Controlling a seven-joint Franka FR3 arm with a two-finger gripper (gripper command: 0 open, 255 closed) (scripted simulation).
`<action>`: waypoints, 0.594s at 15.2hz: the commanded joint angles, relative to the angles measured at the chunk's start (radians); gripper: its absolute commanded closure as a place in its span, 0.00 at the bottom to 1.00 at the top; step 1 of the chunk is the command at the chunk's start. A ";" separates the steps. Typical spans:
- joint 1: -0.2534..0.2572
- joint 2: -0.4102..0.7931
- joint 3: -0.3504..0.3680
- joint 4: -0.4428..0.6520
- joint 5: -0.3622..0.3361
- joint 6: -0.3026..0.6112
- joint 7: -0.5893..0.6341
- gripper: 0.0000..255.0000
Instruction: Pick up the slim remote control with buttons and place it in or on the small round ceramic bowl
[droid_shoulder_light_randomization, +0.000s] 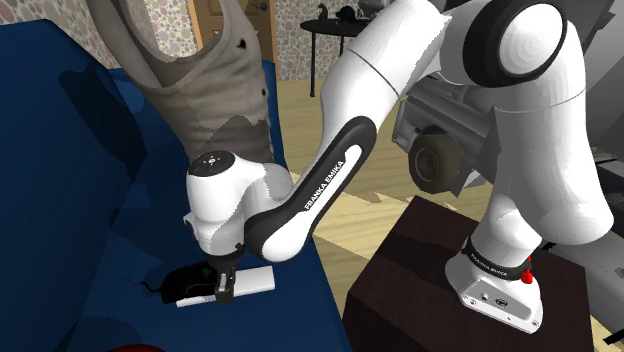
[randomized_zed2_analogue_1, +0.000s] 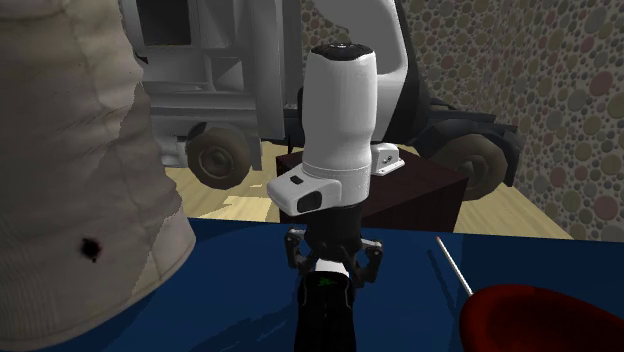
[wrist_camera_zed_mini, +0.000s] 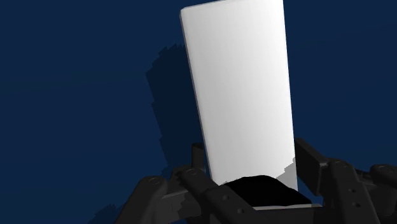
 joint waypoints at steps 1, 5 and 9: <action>-0.001 0.004 -0.003 0.002 -0.001 -0.002 0.000 1.00; -0.014 -0.035 0.014 0.002 0.021 -0.039 -0.015 1.00; -0.026 -0.072 0.029 0.006 0.043 -0.079 -0.029 1.00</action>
